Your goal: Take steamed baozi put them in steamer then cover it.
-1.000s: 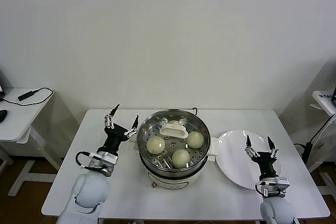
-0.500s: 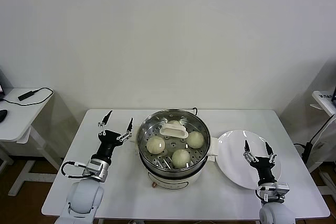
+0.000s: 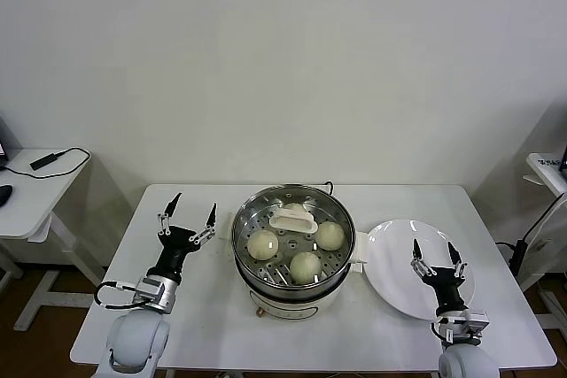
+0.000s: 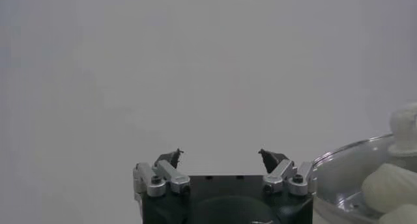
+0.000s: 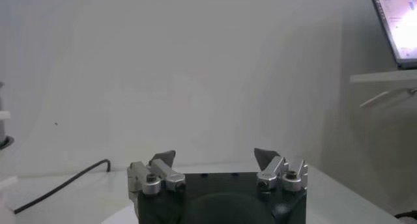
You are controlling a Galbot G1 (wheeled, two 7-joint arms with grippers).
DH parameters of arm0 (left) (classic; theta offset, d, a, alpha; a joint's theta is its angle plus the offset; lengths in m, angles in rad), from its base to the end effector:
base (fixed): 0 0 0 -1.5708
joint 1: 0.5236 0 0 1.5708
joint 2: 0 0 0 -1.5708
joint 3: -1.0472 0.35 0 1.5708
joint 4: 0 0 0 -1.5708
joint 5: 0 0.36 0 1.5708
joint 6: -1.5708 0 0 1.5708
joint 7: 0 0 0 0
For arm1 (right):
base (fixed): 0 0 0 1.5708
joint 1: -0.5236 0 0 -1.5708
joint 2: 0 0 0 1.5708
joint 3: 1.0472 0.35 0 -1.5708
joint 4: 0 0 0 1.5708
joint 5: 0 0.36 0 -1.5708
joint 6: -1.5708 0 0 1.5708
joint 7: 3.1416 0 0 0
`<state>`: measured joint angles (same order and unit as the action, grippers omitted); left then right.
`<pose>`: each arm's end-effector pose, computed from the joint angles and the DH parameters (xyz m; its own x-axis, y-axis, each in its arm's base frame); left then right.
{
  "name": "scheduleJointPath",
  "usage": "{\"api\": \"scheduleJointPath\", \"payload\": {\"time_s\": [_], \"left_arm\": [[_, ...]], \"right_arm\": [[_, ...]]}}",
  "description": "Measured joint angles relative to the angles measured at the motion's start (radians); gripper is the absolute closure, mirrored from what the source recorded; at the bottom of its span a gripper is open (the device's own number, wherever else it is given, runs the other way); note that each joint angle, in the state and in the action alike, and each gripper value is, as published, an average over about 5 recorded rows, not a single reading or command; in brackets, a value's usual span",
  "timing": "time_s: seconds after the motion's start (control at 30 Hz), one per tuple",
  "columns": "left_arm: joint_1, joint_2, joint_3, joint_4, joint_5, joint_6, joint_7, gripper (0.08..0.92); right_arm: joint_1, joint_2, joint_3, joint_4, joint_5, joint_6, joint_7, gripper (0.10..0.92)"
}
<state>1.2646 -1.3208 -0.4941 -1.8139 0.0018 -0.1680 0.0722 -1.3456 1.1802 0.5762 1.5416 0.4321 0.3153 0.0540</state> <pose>0.2855 0.0552 -0.3270 -0.9683 0.1949 -0.1563 0.1523 0.9565 0.2488 0.2476 -0.1548 -0.4174 -0.9923 0.1236 -0.0091 0.1234 0.9921 0.0231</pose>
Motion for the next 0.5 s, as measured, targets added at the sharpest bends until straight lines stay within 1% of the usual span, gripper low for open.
{"api": "scheduleJointPath", "payload": {"time_s": [0.5], "left_arm": [[0.023, -0.001, -0.011, -0.003, -0.009, -0.009, 0.005, 0.177]], "right_arm": [[-0.004, 0.003, 0.001, -0.002, -0.011, 0.000, -0.003, 0.203]]}}
